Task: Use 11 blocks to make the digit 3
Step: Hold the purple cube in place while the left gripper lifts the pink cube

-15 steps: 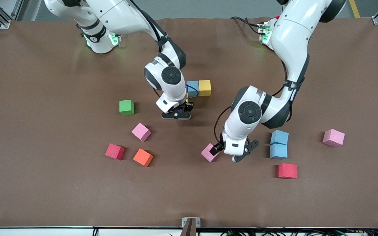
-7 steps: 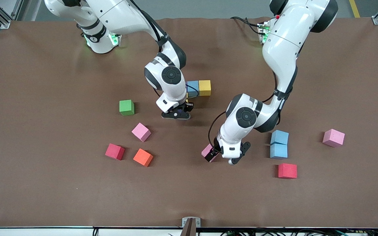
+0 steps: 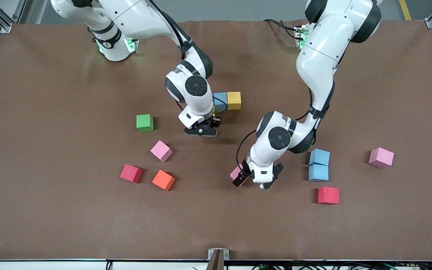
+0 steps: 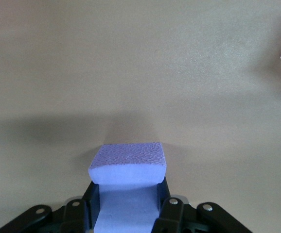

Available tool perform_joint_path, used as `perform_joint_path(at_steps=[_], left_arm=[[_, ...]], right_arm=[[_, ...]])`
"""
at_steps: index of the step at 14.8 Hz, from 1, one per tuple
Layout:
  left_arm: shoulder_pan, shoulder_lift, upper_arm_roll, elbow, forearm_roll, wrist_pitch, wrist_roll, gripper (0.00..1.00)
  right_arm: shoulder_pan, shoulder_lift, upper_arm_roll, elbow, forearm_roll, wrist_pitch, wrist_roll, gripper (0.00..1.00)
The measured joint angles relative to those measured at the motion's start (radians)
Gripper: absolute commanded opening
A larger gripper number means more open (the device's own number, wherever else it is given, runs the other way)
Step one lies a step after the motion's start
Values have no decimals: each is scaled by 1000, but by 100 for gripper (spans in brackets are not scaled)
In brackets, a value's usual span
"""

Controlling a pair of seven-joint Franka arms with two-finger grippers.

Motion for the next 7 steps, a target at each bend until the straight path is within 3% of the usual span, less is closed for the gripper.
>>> perform_joint_path(at_steps=[4,6,7], left_arm=[[-2,15,-1,6,0,13,-3,31],[-5,15,-2,14,0,13,-3,16],[-6,13,-3,19,-1,13,-3,14]], right_arm=[[2,-1,0,-2,0,0,6,20],[3,-2,0,-3,0,0,7,20],[3,-2,0,-3,0,0,7,21]])
